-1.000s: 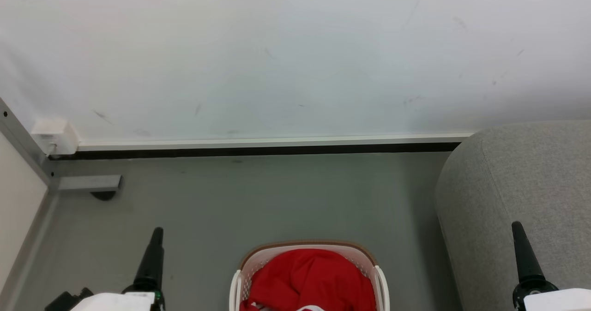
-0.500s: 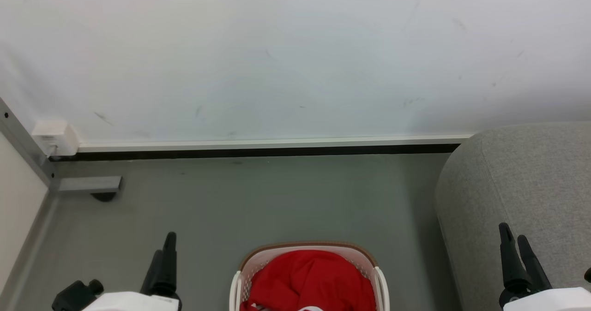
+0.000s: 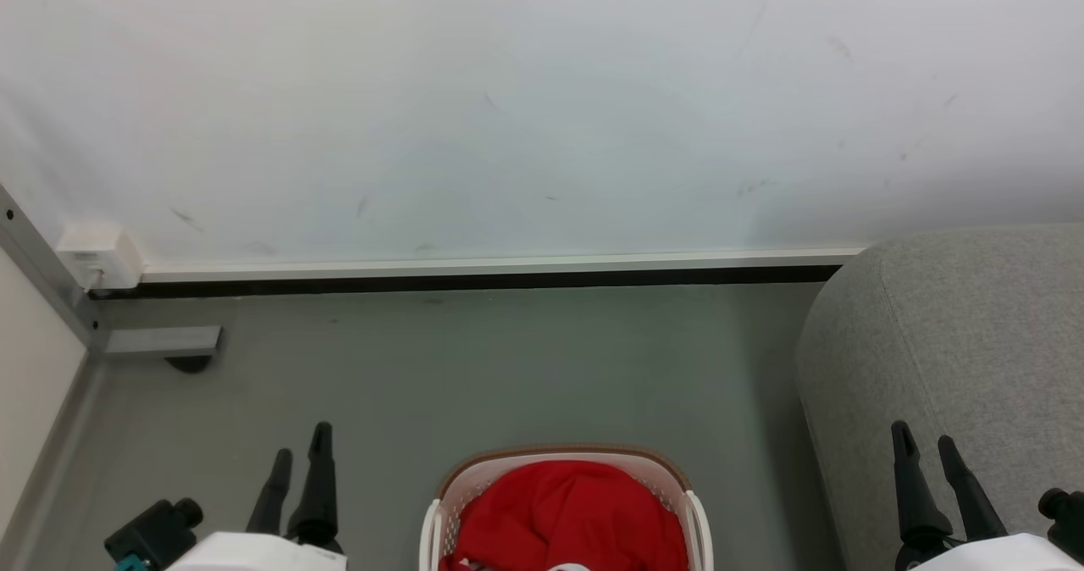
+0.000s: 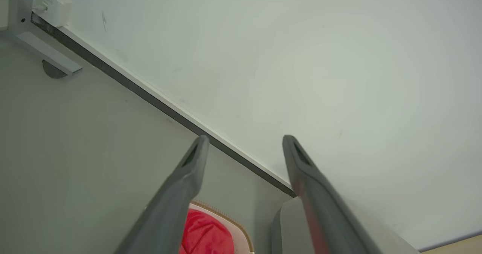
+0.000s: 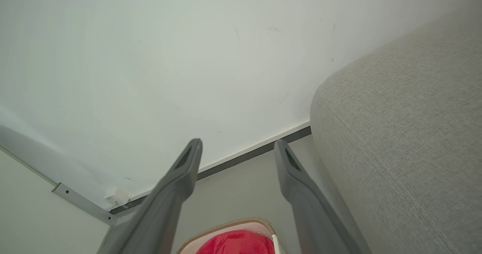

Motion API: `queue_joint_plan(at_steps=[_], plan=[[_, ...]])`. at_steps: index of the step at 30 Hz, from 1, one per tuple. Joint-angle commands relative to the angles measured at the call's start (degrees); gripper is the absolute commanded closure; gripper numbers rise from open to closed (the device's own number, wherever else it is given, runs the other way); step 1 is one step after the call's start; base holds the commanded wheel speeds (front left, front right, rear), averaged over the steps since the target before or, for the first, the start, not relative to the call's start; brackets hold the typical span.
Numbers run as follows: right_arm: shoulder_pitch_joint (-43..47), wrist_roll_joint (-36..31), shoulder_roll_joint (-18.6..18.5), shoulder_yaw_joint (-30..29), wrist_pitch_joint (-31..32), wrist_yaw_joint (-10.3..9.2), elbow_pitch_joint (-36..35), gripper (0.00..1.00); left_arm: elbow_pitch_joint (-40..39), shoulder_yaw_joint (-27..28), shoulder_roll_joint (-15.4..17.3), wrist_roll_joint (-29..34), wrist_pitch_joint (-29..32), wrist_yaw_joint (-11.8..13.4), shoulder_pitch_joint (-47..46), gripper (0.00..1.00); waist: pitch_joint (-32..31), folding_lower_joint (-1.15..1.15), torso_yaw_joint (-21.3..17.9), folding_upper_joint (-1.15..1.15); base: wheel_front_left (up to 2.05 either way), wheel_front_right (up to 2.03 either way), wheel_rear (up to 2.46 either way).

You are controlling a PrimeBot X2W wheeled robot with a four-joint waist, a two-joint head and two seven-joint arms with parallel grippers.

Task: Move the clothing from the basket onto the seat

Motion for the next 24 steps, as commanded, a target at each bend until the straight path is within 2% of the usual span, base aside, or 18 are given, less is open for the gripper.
queue_joint_plan(at_steps=[1, 24], plan=[[-1.4, -2.93, -0.4, 0.23, -0.73, -0.04, -0.19, 0.0, -0.87, -0.13, 0.66, 3.05, -0.8, -0.03, -0.33, 0.0, -0.03, 0.0, 0.04, 0.0, 0.0, 0.0, 0.0], [-1.13, -16.12, -0.56, 0.69, -4.27, -0.06, 1.81, 0.0, 0.14, -1.8, 2.06, 19.0, -4.3, 1.87, 0.82, 0.0, -0.12, 0.0, 0.19, 0.0, 0.0, 0.0, 0.0]])
